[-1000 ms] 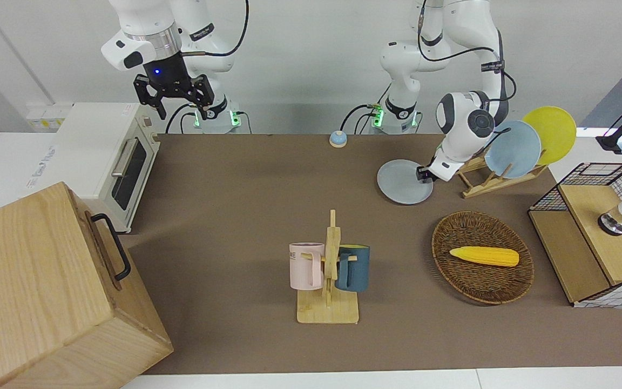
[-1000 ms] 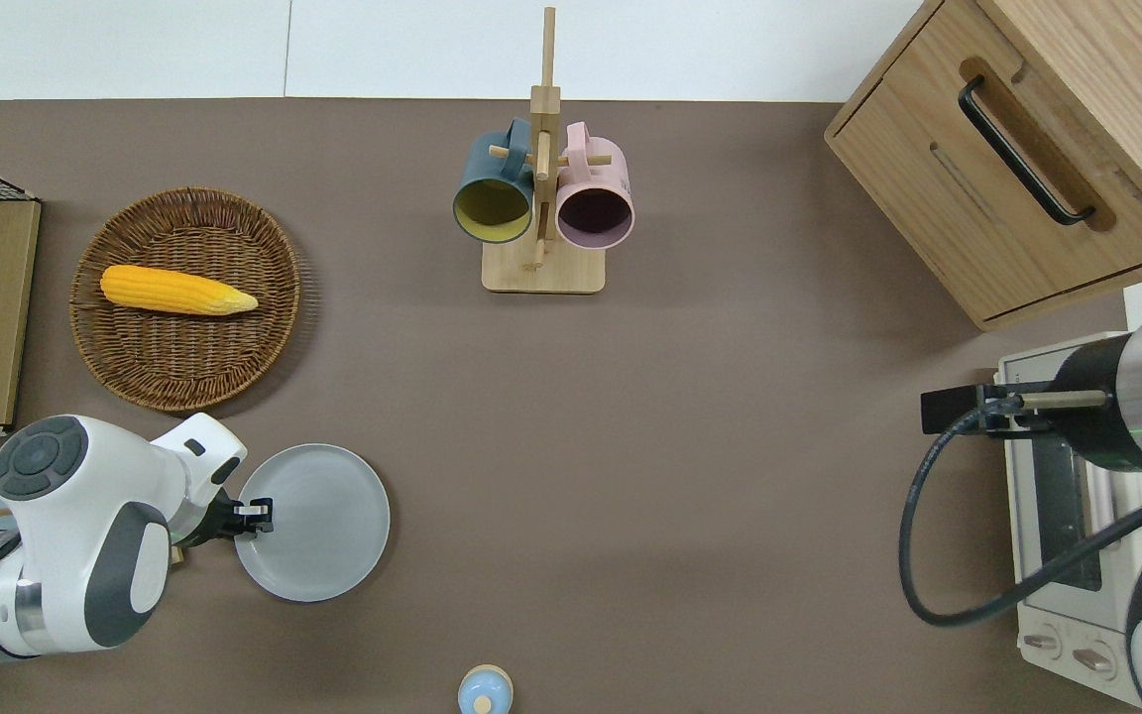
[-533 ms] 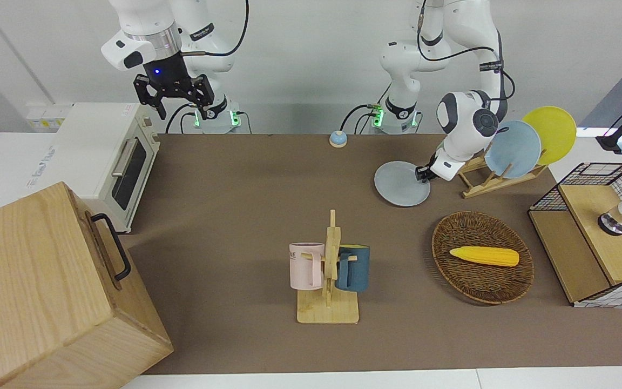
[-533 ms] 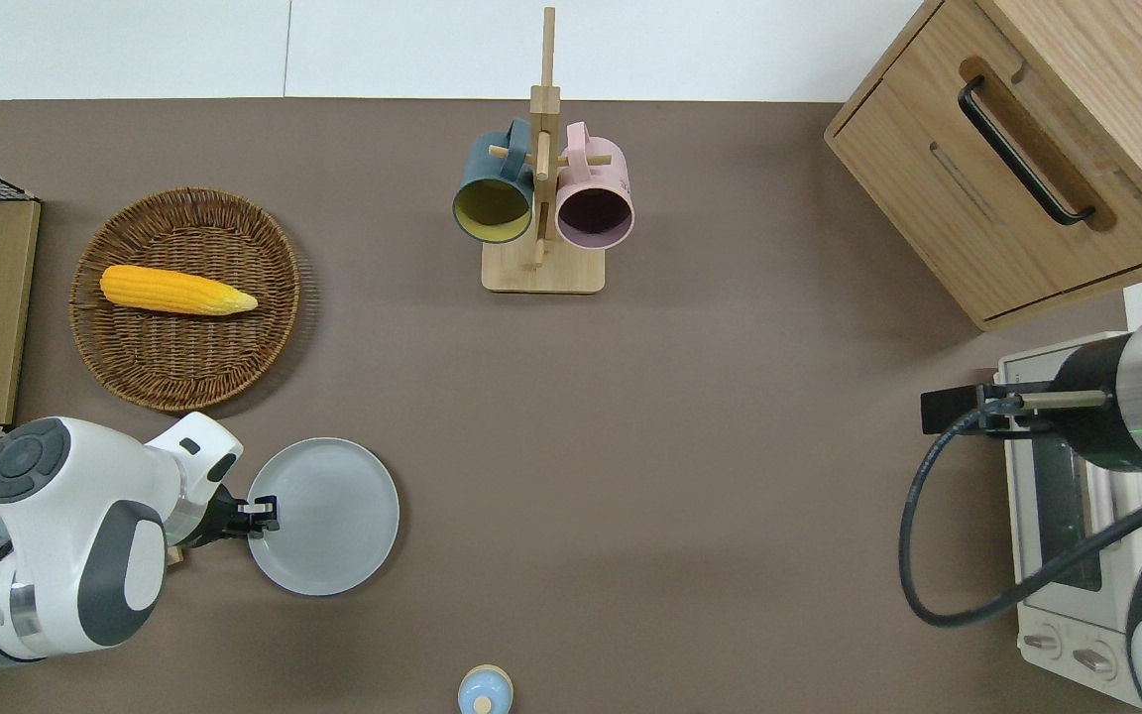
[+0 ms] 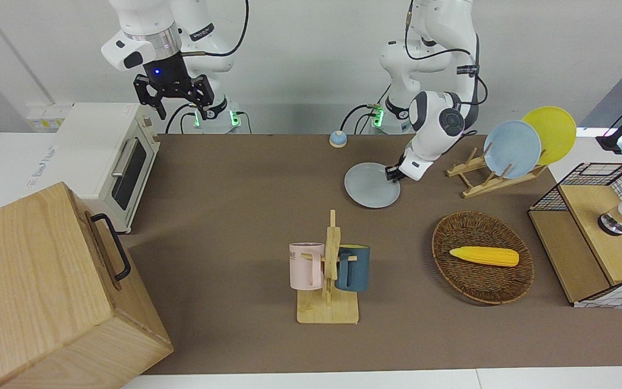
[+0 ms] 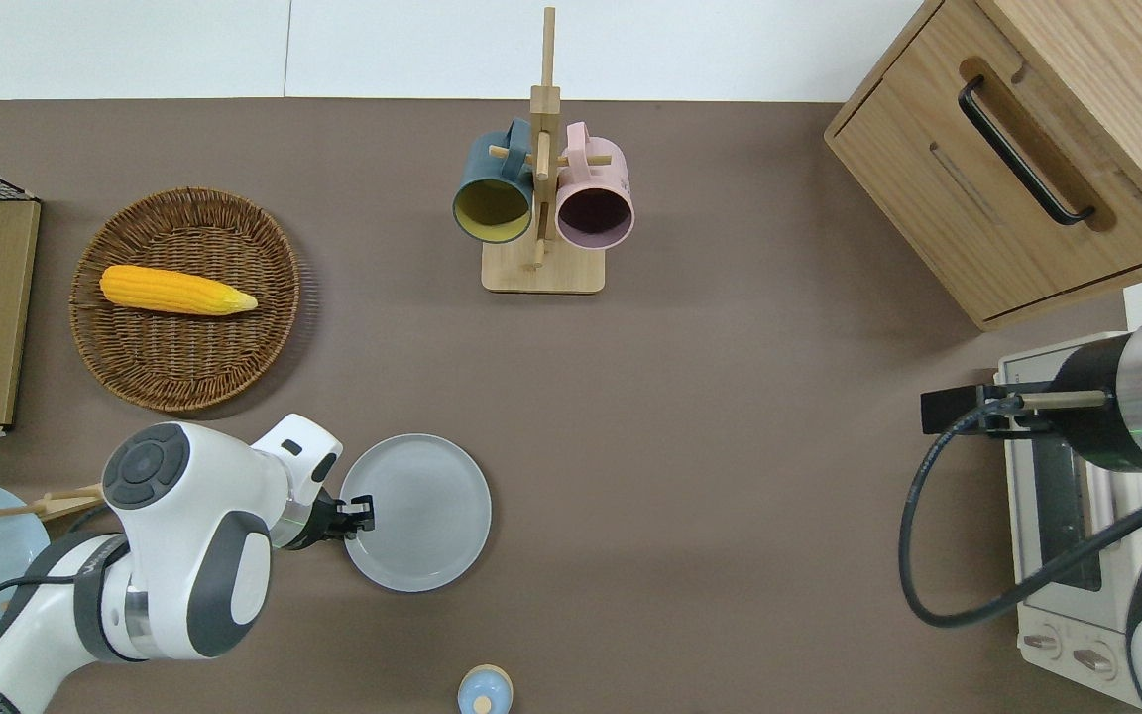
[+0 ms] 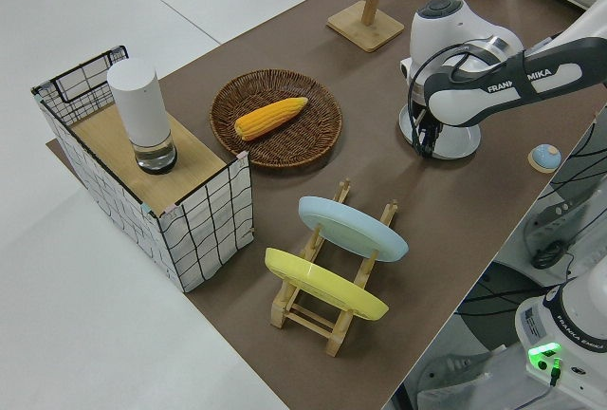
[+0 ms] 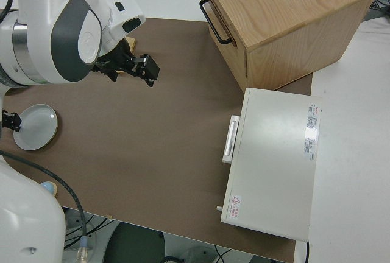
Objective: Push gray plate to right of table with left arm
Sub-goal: 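Push the gray plate across the table away from the basket with the left gripper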
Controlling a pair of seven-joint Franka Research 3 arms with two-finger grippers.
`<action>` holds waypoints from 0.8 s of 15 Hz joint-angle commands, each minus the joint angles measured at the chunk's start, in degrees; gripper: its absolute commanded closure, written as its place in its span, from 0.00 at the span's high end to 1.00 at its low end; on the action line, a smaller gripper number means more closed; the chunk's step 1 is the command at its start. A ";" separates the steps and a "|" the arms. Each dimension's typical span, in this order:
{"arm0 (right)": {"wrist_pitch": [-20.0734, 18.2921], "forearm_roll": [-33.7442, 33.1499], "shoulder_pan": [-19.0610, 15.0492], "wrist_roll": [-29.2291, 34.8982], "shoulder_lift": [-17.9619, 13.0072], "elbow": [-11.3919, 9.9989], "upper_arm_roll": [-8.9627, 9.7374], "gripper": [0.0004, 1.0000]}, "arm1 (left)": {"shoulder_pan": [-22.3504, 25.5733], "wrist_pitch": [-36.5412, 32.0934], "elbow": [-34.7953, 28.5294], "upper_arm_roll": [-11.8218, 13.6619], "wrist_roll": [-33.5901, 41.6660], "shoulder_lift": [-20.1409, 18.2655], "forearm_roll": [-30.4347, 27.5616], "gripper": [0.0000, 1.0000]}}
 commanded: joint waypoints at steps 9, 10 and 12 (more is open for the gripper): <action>0.02 1.23 -1.39 0.58 -1.57 -1.56 0.83 1.00 | -15.14 14.78 2.57 -10.34 -20.35 6.80 -11.29 0.00; 0.02 1.23 -1.39 0.67 -1.57 -1.56 0.83 1.00 | -16.56 14.88 3.71 -10.25 -21.32 7.60 -12.34 0.00; 0.01 1.23 -1.39 0.67 -1.57 -1.56 0.83 1.00 | -18.06 15.40 5.04 -10.24 -22.38 8.22 -13.49 0.00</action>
